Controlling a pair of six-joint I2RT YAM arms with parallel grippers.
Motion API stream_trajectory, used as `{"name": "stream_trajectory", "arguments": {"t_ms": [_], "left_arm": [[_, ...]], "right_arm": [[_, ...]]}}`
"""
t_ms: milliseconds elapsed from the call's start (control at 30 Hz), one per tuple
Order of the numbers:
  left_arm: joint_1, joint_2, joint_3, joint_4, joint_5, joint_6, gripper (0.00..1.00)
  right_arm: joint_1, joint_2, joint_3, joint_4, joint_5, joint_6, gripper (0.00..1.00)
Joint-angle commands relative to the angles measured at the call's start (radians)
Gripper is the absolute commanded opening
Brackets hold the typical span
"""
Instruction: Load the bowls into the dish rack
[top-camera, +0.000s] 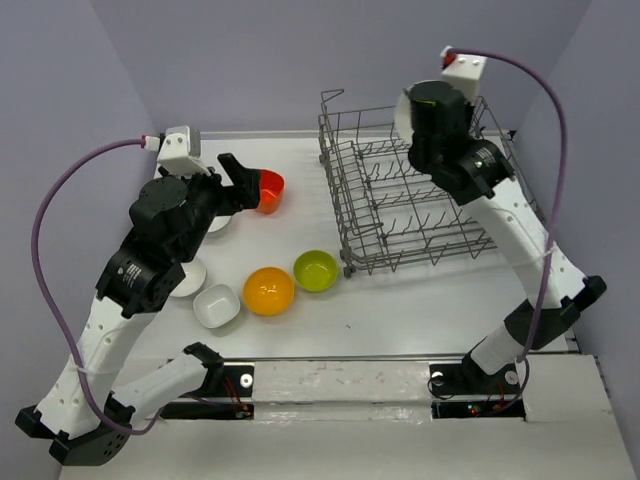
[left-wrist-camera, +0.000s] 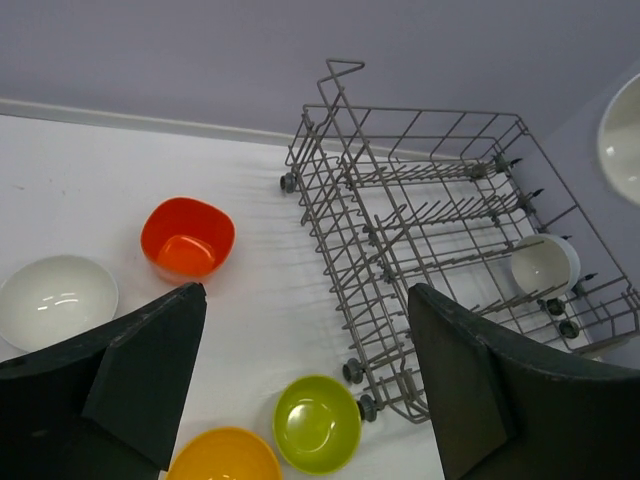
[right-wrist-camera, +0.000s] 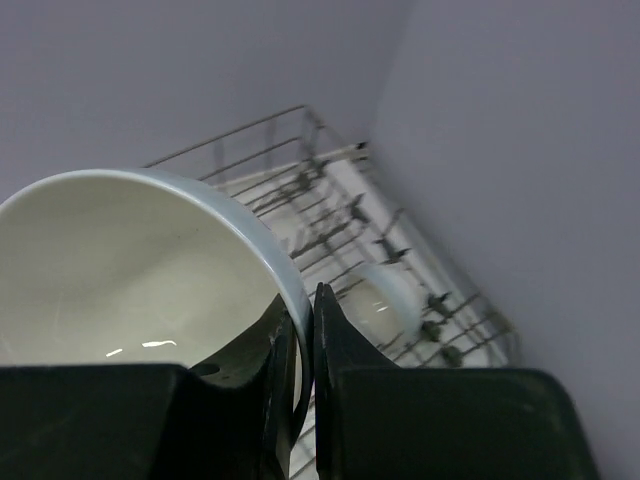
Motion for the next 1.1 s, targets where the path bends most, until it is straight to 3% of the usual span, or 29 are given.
{"name": "stream_trajectory", "arguments": {"t_ms": [0, 67, 267, 367, 467, 500, 567, 600, 1067], "left_arm": [[0.000, -0.016, -0.083, 0.052, 0.038, 0.037, 0.91], [0.000, -0.020, -0.132, 0.069, 0.032, 0.054, 0.93], [0.000, 0.001, -0.224, 0.119, 0.030, 0.066, 0.93], [0.000, 0.003, -0.266, 0.152, 0.050, 0.043, 0.94], [0.002, -0.002, -0.324, 0.194, 0.072, 0.025, 0.94], [0.002, 0.000, -0.338, 0.199, 0.076, 0.018, 0.94], [0.003, -0.003, -0.381, 0.225, 0.082, 0.018, 0.94], [0.005, -0.005, -0.393, 0.231, 0.085, 0.020, 0.94], [-0.010, -0.058, -0.494, 0.270, 0.072, 0.023, 0.99]], "right_arm": [[-0.156, -0.118, -0.182, 0.346, 0.184, -0.247, 0.01], [-0.233, -0.126, -0.234, 0.457, 0.215, -0.320, 0.01], [-0.363, -0.077, -0.334, 0.554, 0.200, -0.478, 0.01], [-0.400, -0.063, -0.469, 0.891, 0.194, -0.764, 0.01], [-0.419, -0.035, -0.559, 1.105, 0.195, -0.964, 0.01], [-0.419, -0.028, -0.623, 1.294, 0.200, -1.118, 0.01], [-0.419, -0.005, -0.677, 1.540, 0.194, -1.257, 0.01], [-0.419, 0.005, -0.709, 1.586, 0.194, -1.349, 0.01], [-0.419, 0.061, -0.820, 1.496, 0.185, -1.405, 0.01]]}}
